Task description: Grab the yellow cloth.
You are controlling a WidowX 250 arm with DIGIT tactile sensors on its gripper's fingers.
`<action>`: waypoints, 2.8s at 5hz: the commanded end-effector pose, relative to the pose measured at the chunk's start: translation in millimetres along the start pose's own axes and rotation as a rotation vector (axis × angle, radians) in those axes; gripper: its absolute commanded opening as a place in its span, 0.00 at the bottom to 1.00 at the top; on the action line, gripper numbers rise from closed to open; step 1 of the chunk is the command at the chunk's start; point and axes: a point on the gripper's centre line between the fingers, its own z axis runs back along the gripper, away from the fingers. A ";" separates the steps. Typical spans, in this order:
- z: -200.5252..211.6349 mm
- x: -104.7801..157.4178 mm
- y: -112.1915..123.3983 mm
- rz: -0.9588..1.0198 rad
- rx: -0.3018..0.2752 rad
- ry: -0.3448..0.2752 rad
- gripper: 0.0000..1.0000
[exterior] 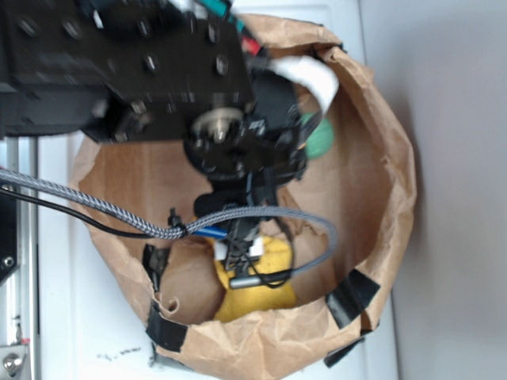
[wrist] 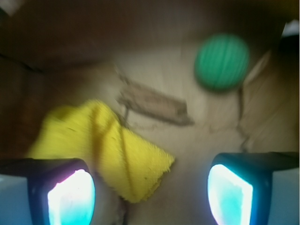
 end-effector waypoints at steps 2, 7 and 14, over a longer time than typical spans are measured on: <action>-7.1 -15.0 -76.4 -0.184 -0.203 -0.077 1.00; -33.0 -27.1 -76.9 -0.143 -0.158 -0.055 0.00; 39.3 47.5 -11.6 -0.382 -0.273 0.010 1.00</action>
